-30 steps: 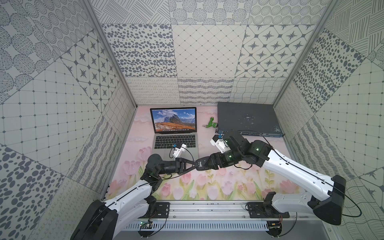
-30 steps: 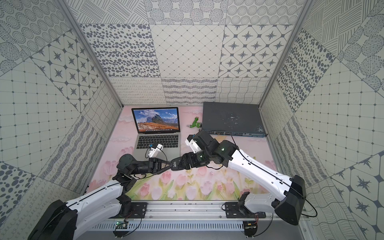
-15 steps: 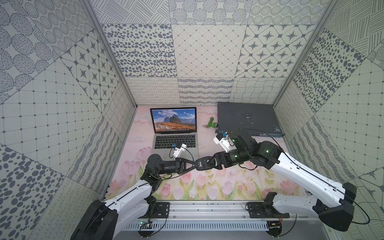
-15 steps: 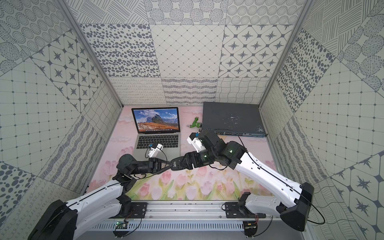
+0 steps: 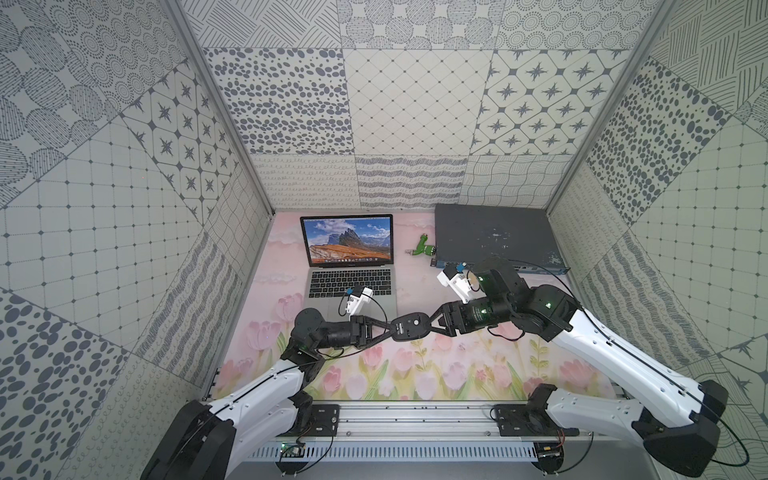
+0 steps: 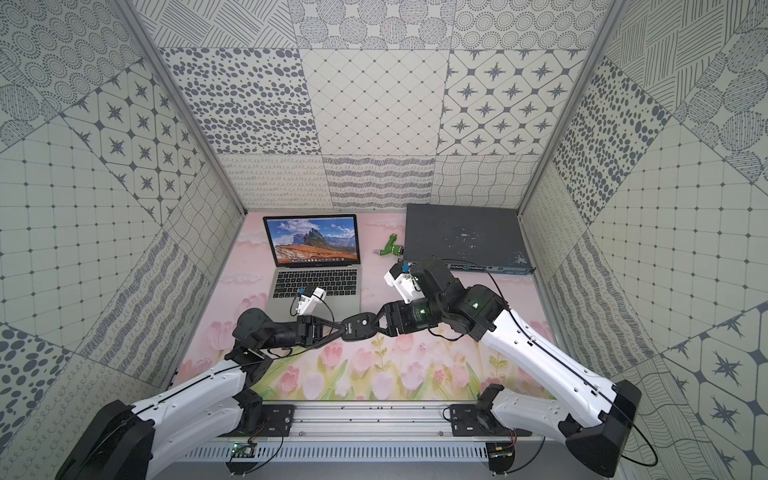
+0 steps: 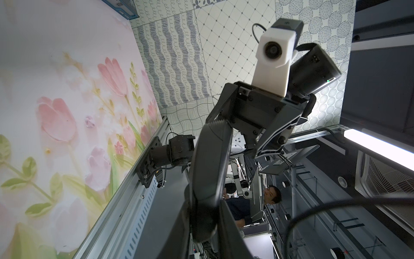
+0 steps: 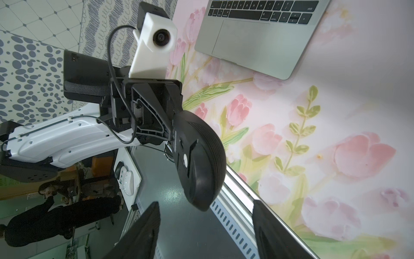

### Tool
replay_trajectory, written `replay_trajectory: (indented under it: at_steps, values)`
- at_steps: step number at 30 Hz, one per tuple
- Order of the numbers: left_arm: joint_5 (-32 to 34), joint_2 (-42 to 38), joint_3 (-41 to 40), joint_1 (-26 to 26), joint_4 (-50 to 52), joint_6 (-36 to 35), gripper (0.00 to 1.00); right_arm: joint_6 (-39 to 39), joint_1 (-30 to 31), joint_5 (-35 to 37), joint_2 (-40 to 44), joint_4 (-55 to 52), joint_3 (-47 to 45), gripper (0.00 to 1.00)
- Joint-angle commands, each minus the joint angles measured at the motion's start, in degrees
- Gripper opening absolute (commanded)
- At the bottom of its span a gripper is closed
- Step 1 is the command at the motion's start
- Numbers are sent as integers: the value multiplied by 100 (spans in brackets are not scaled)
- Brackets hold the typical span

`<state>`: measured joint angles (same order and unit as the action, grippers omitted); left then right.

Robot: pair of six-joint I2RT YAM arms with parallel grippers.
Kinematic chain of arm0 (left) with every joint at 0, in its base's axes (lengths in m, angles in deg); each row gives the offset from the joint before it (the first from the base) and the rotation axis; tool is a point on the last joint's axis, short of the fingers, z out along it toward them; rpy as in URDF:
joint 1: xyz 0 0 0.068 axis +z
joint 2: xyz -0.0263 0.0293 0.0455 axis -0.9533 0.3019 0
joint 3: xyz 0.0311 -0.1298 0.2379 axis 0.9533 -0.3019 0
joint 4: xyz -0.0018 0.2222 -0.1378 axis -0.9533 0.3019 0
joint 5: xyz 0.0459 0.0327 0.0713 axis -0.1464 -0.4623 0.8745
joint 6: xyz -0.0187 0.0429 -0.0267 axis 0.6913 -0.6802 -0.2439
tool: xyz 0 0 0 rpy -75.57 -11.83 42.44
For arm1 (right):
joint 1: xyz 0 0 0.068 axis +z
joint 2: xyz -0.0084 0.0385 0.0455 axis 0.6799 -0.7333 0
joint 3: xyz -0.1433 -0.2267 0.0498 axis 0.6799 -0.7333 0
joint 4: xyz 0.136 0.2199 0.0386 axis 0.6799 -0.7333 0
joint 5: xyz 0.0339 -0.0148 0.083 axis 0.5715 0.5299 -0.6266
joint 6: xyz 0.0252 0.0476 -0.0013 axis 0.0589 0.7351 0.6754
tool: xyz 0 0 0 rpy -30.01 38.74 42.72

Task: Remove the wireless mouse receiver from the laptop
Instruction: Close the lid on the mouse.

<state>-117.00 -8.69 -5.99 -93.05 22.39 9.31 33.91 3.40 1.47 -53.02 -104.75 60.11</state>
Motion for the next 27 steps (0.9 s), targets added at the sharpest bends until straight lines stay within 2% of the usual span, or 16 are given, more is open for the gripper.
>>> replay_trajectory:
  at_steps: [1, 14, 27]
  values:
    - [-128, -29, -13, 32, -465, -65, 2, -107, -3, -168, -67, 221, -28, 63]
    - [-130, -18, -6, 32, -426, -84, 2, -242, -6, -264, -68, 174, 202, 38]
    - [-146, -20, 5, 32, -426, -83, 2, -334, -2, -170, -195, 85, 325, 25]
